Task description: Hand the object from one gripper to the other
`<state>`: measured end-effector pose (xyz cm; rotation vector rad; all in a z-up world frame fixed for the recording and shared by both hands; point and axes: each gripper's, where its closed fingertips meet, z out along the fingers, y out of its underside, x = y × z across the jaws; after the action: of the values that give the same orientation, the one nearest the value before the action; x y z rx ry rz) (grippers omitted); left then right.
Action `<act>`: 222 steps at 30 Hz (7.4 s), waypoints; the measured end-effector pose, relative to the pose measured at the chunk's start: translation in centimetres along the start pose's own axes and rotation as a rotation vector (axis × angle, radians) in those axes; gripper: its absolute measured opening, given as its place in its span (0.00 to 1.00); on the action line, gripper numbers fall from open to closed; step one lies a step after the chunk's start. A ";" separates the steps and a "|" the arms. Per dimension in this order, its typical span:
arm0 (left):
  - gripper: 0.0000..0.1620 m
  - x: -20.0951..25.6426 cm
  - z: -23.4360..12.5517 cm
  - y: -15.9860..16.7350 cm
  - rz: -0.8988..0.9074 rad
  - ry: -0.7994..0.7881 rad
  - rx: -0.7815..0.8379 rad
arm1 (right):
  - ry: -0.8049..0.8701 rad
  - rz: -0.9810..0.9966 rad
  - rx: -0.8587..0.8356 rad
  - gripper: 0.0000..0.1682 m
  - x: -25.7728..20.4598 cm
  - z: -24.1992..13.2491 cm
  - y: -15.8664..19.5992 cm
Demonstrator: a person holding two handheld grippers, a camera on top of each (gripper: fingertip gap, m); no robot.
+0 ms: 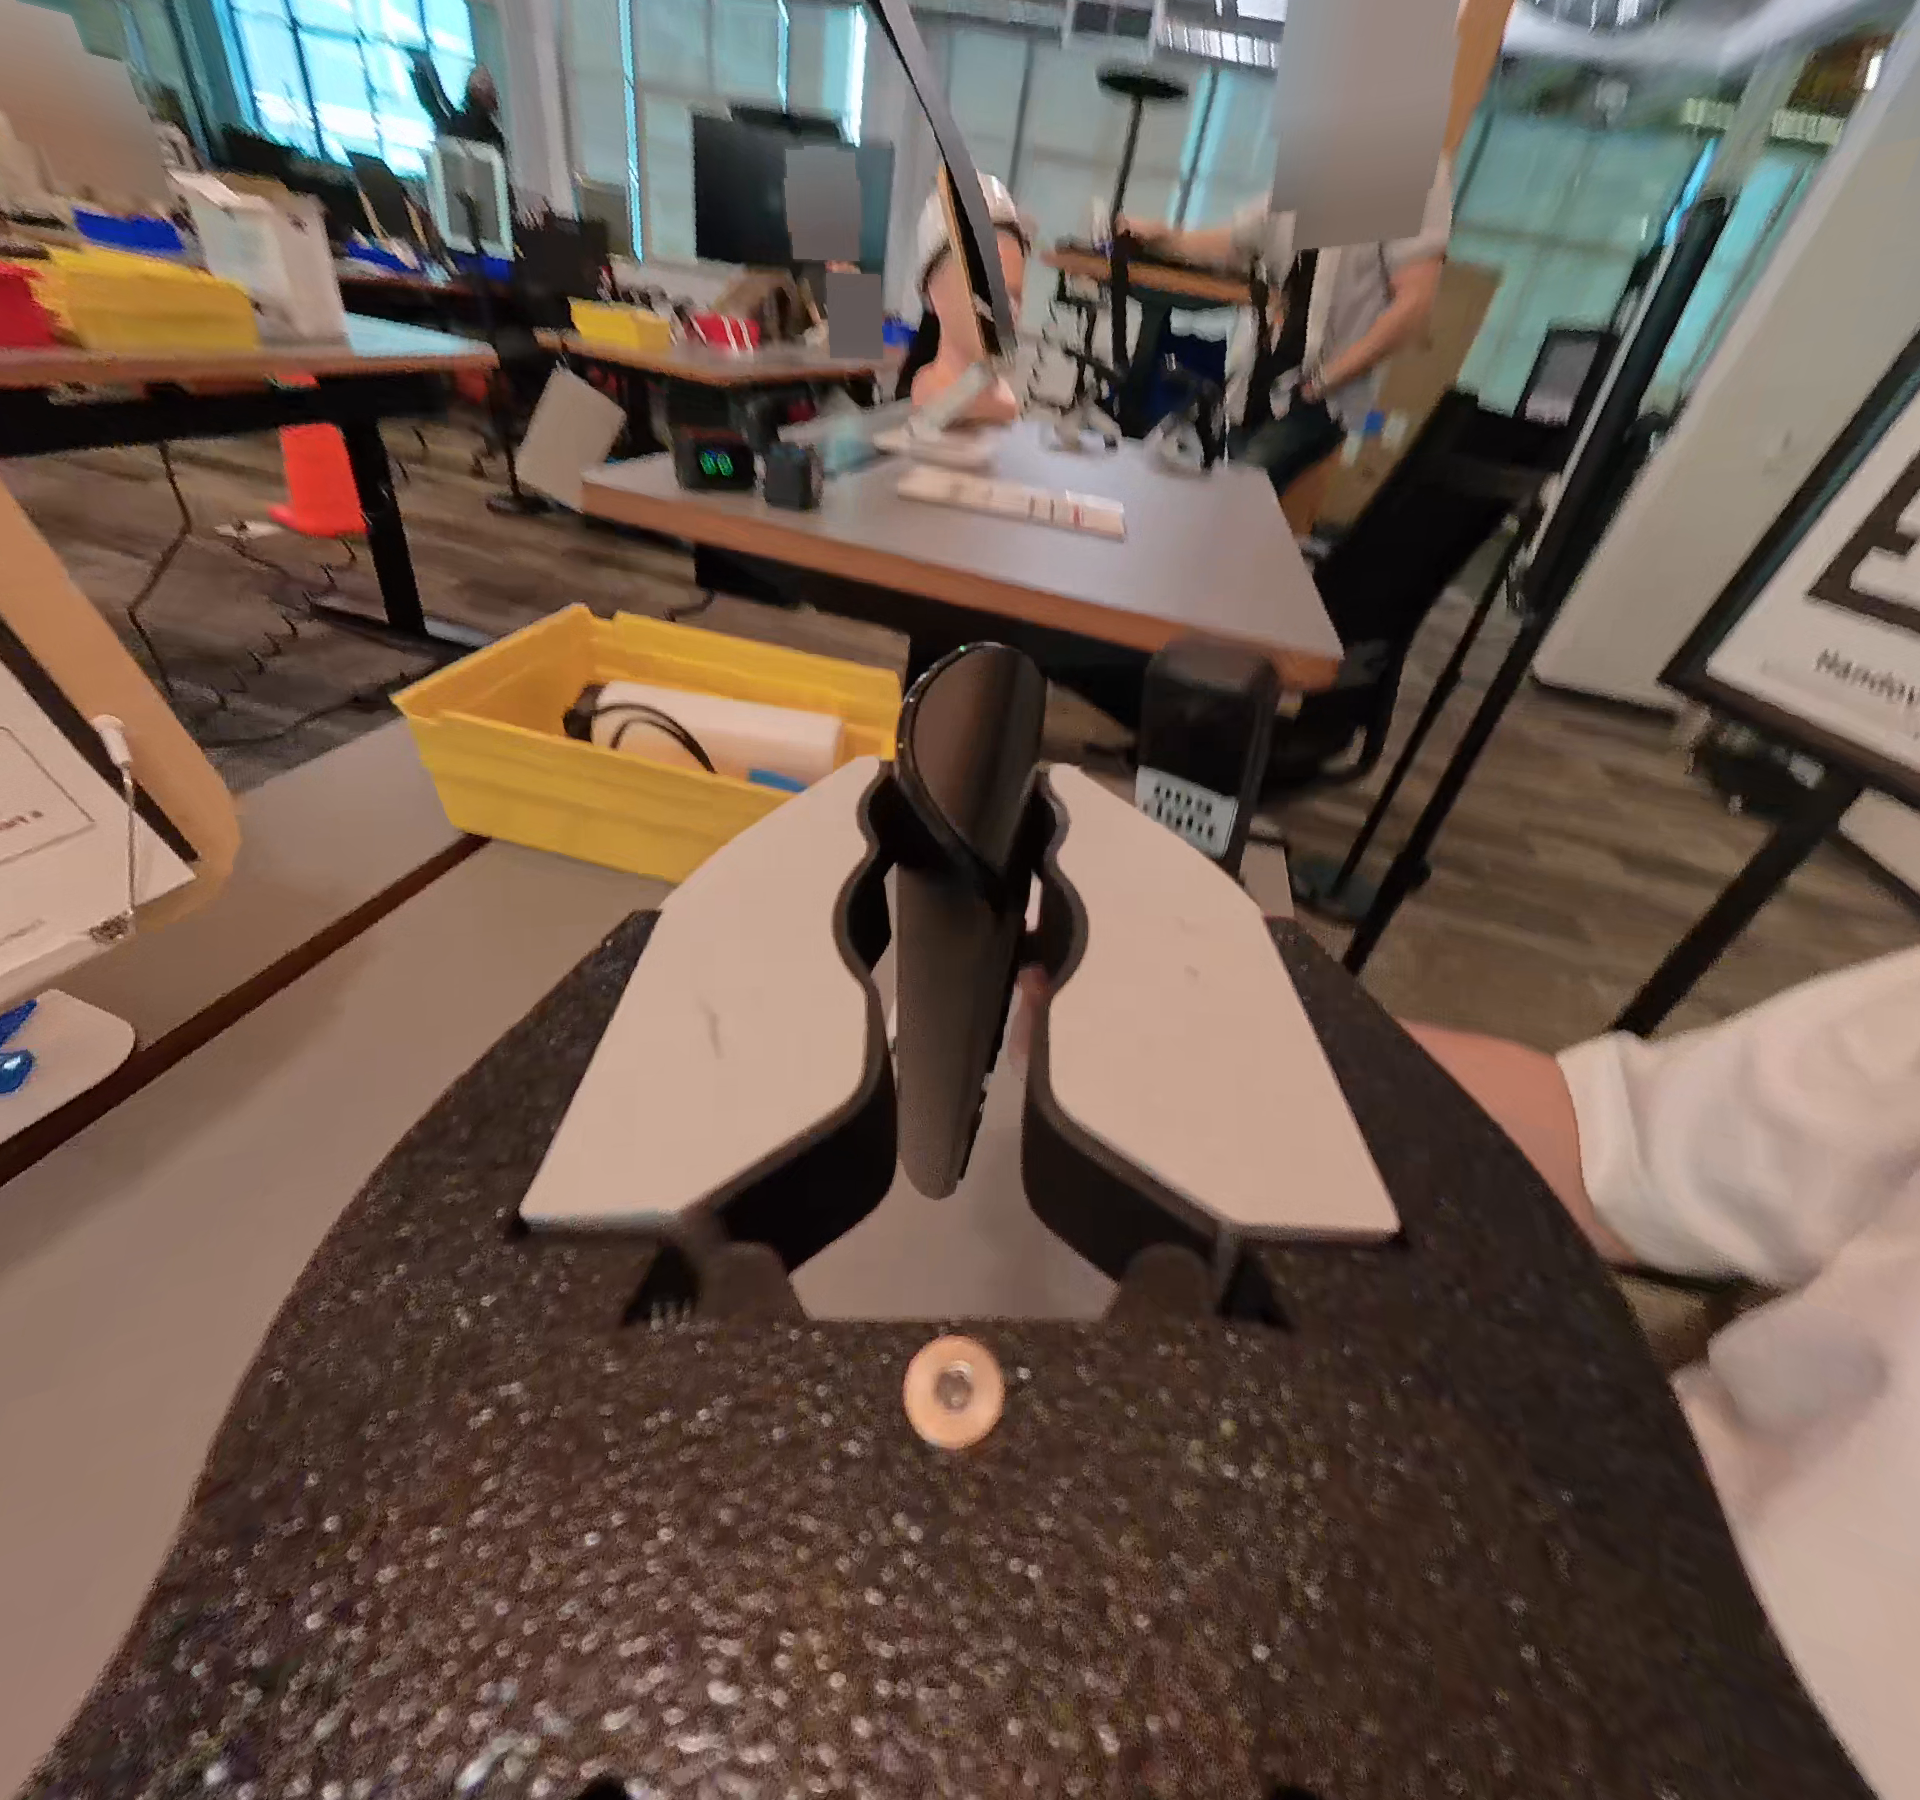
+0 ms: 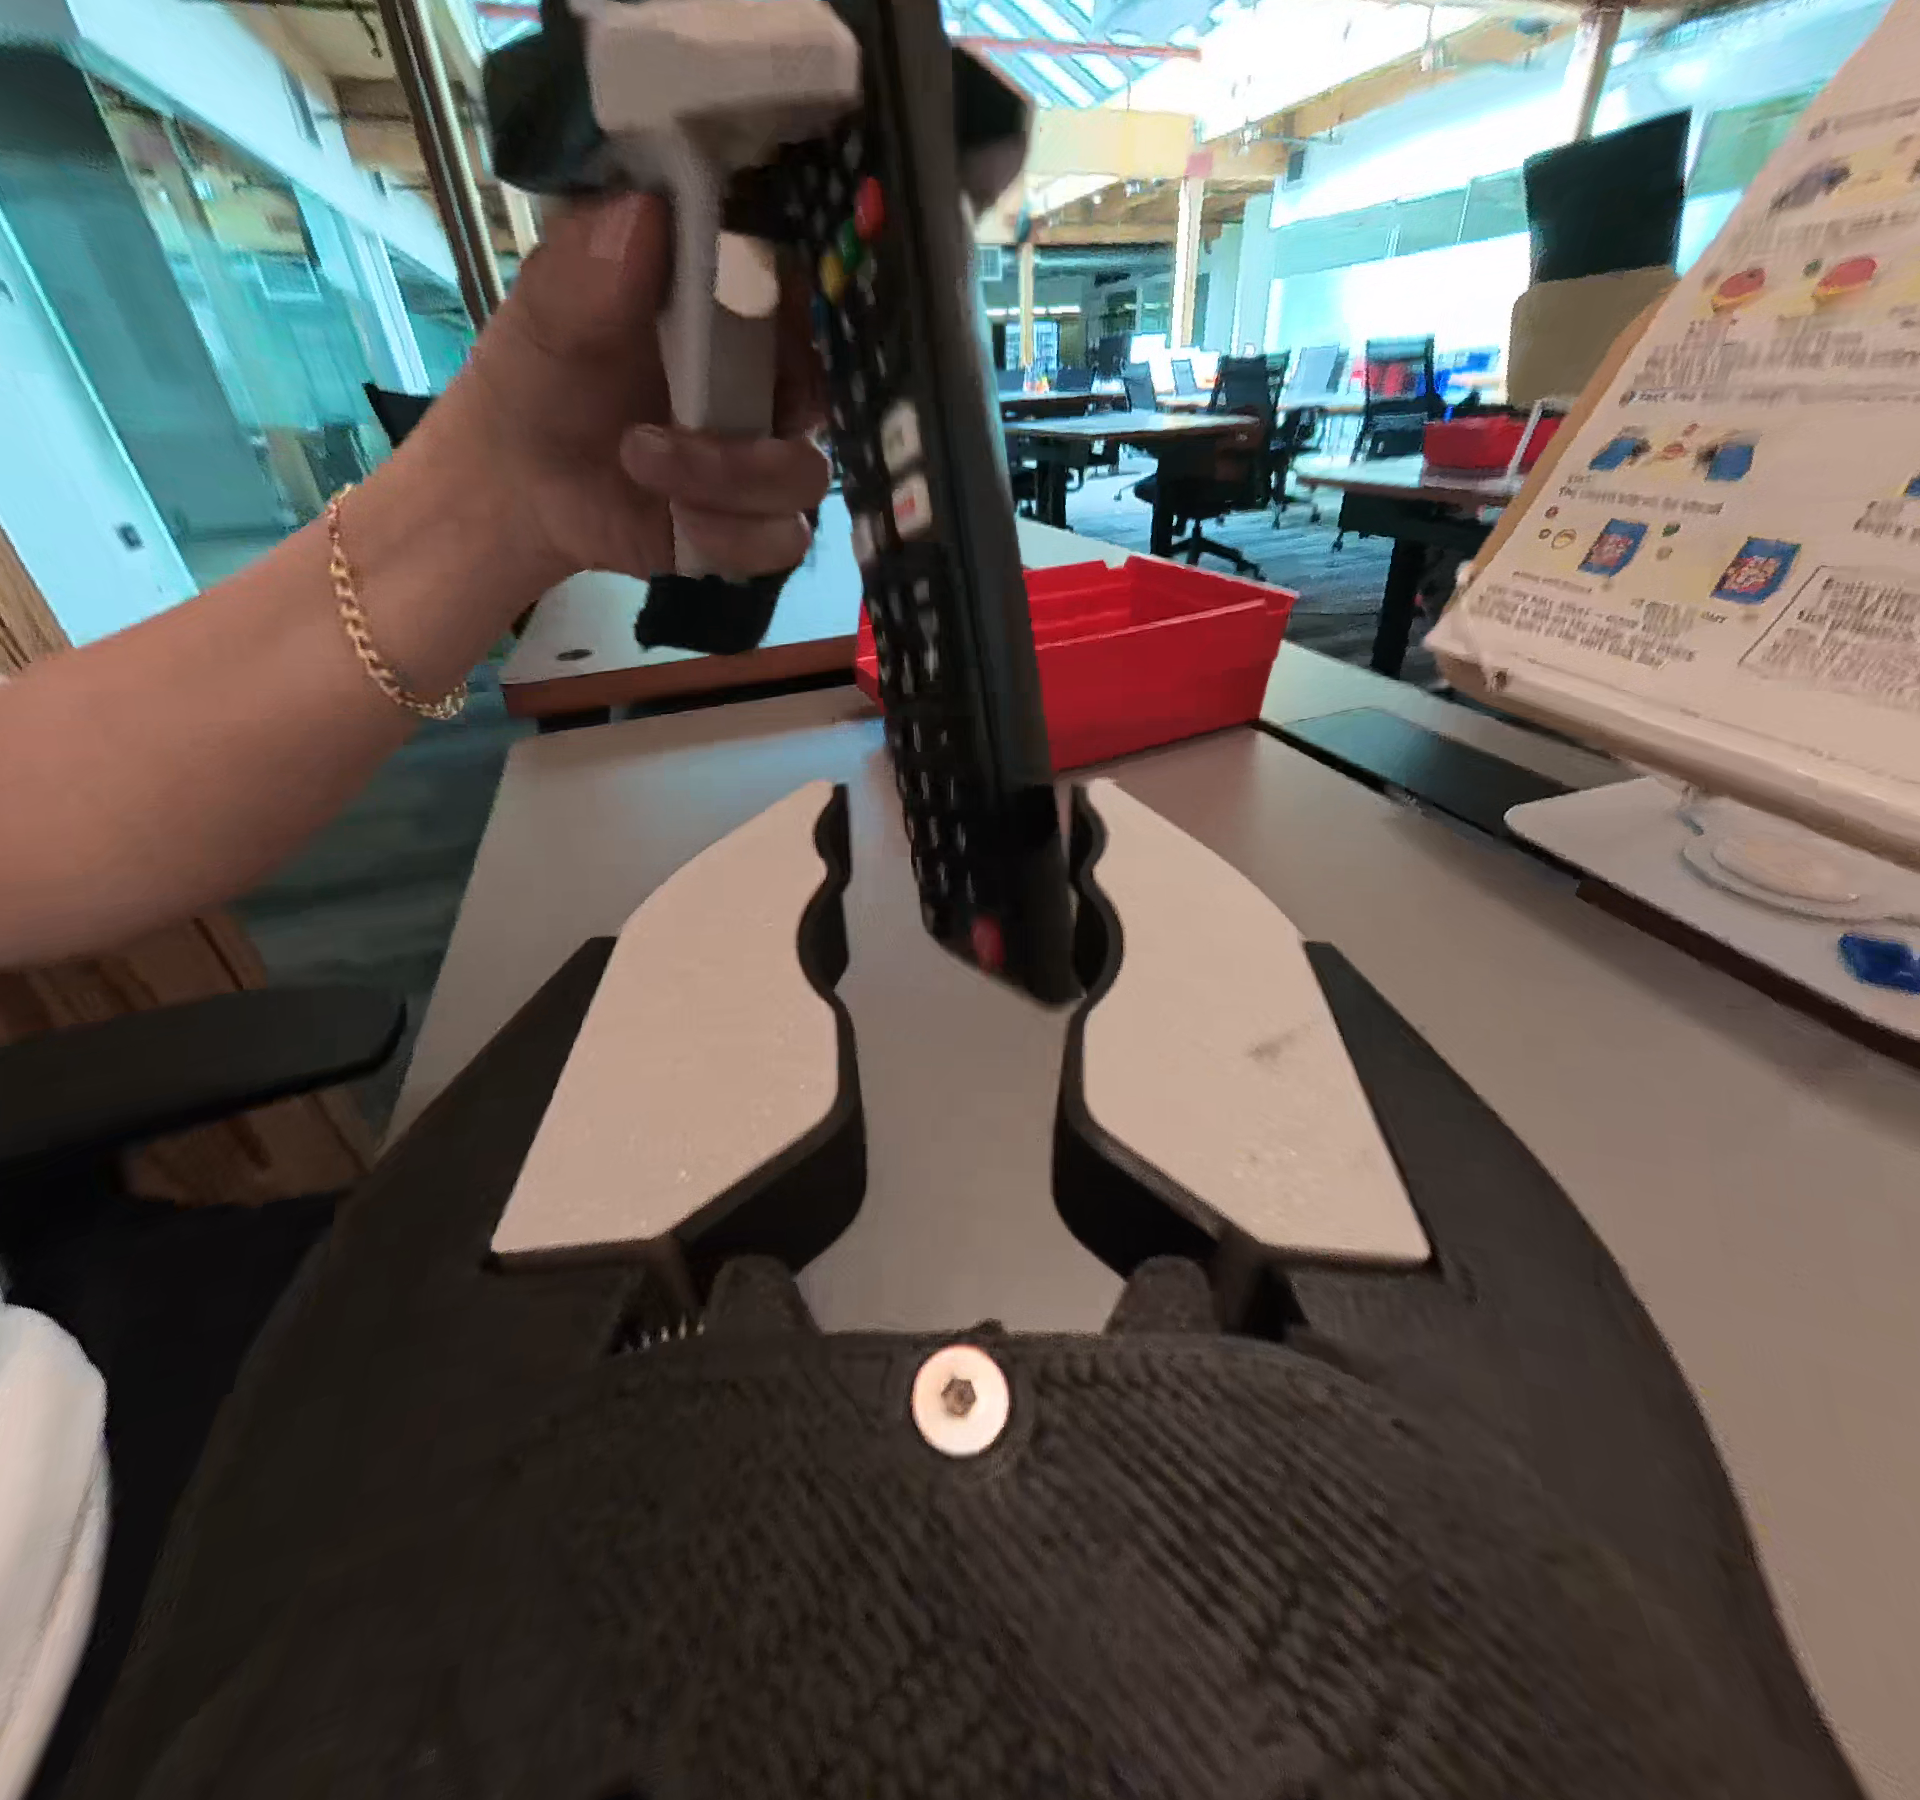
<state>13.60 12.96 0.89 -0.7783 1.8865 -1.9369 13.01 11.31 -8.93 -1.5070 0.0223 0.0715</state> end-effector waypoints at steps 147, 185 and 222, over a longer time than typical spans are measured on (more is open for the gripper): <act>0.33 -3.0 -0.3 1.0 -0.227 -0.118 0.243 | 0.208 -0.345 0.008 0.30 1.0 -0.1 -1.5; 0.31 -2.5 -1.4 2.8 -0.568 -0.004 0.182 | 0.354 -0.793 0.070 0.15 1.1 -1.7 -2.7; 0.12 -2.5 -2.9 4.8 -0.565 0.063 -0.018 | 0.295 -0.784 0.000 0.50 2.1 -3.2 -1.9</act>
<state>13.26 16.45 -4.21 -1.3899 1.8566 -2.2808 15.34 8.09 -7.35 -1.4241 -0.3301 -0.7766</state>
